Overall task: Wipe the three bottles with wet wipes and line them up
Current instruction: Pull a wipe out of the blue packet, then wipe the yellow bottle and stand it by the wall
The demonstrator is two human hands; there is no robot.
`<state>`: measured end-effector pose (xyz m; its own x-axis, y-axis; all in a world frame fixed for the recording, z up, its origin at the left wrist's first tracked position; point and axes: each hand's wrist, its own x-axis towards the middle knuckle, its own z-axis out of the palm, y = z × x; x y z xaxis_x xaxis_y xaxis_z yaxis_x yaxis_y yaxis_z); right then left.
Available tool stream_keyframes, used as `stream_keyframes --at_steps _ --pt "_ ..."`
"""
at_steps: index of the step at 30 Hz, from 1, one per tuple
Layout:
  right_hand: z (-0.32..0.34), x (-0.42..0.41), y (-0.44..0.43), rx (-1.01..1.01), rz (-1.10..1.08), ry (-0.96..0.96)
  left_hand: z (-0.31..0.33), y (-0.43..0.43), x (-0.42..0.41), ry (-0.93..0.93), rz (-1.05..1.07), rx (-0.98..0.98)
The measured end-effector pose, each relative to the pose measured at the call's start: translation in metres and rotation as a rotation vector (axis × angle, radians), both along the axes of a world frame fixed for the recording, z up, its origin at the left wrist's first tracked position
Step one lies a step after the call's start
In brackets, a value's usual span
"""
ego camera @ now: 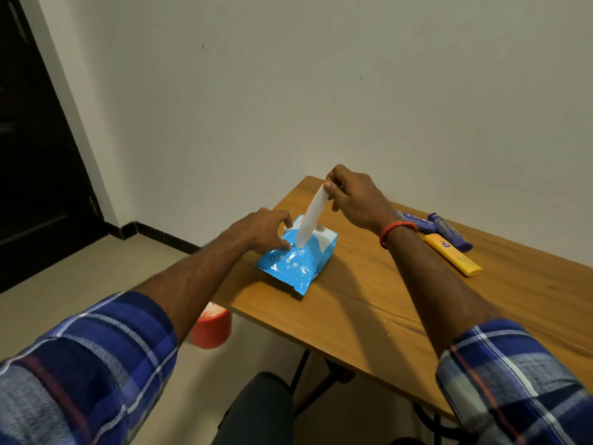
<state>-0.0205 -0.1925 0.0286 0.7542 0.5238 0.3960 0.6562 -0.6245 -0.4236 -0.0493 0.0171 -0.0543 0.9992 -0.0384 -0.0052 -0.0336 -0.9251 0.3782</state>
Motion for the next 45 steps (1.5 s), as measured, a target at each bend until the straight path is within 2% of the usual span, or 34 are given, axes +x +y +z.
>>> stream_keyframes --at_steps 3,6,8,14,18,21,26,31,35,37,39,42,45 --pt "0.006 -0.007 -0.002 0.052 0.0 -0.008 0.002 0.0 -0.003 0.026 0.024 0.055" --pt "0.013 -0.014 -0.006 0.086 -0.022 -0.021 0.013 -0.002 -0.007 -0.1 0.018 0.089" --pt "0.018 -0.019 -0.011 0.149 -0.034 -0.019 0.026 -0.007 -0.011 -0.148 -0.046 -0.004" --pt "0.037 -0.039 -0.027 0.381 -0.11 -0.02 0.069 -0.037 -0.04 -0.179 -0.255 -0.449" --pt "0.048 -0.053 -0.041 0.421 -0.138 -0.043 0.086 -0.059 -0.054 -0.224 -0.245 -0.676" --pt "0.05 -0.063 -0.053 0.464 -0.145 -0.025 0.091 -0.071 -0.058 -0.238 -0.203 -0.767" --pt "0.046 -0.074 -0.076 0.604 -0.165 0.107 0.094 -0.095 -0.065 -0.17 -0.207 -0.94" --pt "0.039 -0.082 -0.097 0.668 -0.146 0.234 0.086 -0.126 -0.062 0.02 -0.258 -0.908" --pt "0.033 -0.084 -0.121 0.831 -0.177 0.385 0.086 -0.153 -0.06 -0.034 -0.24 -1.03" --pt "0.027 -0.085 -0.134 0.949 -0.154 0.524 0.086 -0.165 -0.054 -0.057 -0.216 -1.031" --pt "0.018 -0.089 -0.148 0.951 -0.13 0.644 0.086 -0.176 -0.048 -0.06 -0.202 -1.019" --pt "-0.003 -0.09 -0.161 0.851 -0.127 0.704 0.081 -0.19 -0.04 -0.048 -0.188 -1.015" --pt "-0.018 -0.087 -0.172 1.015 -0.132 0.703 0.072 -0.201 -0.034 -0.006 -0.187 -0.992"
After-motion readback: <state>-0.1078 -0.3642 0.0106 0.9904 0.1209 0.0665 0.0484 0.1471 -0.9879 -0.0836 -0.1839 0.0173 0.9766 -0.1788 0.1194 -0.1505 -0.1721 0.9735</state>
